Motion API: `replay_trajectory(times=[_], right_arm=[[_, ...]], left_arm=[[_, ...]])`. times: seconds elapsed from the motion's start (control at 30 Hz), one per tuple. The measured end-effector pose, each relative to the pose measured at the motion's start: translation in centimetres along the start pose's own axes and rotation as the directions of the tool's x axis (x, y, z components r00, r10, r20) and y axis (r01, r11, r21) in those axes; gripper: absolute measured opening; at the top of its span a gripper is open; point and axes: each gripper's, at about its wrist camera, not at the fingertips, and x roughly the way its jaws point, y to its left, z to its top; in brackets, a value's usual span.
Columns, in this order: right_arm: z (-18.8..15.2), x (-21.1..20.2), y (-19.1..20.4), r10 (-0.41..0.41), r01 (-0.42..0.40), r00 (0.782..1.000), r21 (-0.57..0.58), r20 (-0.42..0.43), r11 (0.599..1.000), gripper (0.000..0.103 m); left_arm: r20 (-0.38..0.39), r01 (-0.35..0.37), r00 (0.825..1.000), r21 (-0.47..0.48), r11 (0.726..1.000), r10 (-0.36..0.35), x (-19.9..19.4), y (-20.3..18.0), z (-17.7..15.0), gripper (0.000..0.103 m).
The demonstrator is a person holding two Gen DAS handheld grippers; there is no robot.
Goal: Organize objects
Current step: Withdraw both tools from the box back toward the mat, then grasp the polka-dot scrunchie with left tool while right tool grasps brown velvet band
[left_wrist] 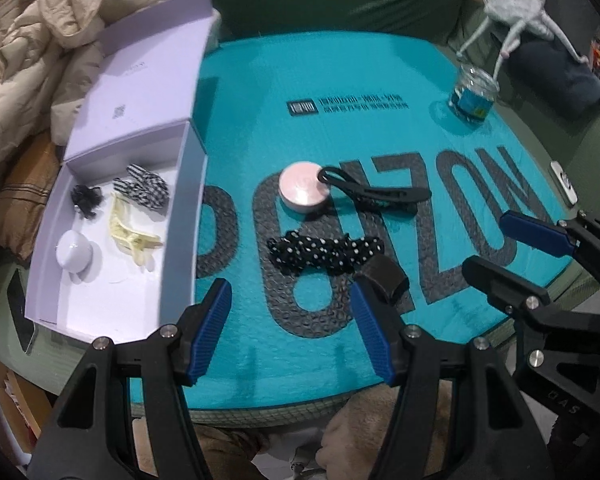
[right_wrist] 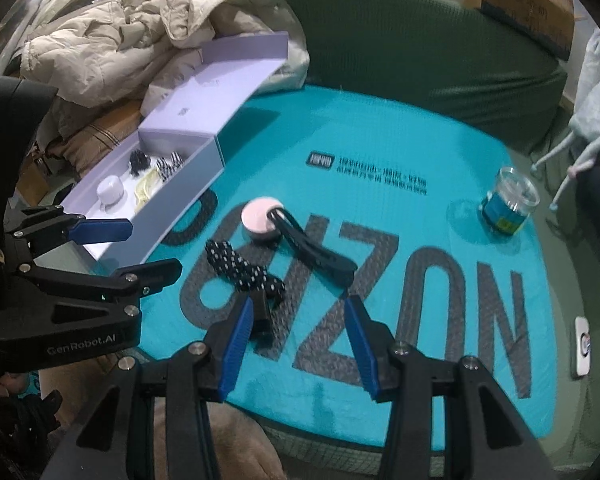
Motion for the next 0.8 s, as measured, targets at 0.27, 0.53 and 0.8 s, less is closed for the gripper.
replay_trajectory(times=[0.27,0.53,0.8], right_arm=[[-1.6,2.7,-1.0,0.064,-0.064,0.997,0.005,-0.047,0.998,0.048],[-2.4,5.0,-0.4,0.196,-0.197,0.978,-0.004,-0.074,0.98,0.048],[-1.7,7.8,0.6,0.246,-0.248,0.966,-0.017,-0.082,0.969,0.046]], left_arm=[[-0.034,-0.002,0.999,0.011,1.0,0.003,2.5,-0.8,-0.3,0.061],[-0.028,0.059,0.998,0.004,0.998,-0.059,3.6,-0.2,-0.3,0.061],[-0.025,0.027,0.999,0.008,1.0,-0.027,5.1,0.7,0.5,0.061]])
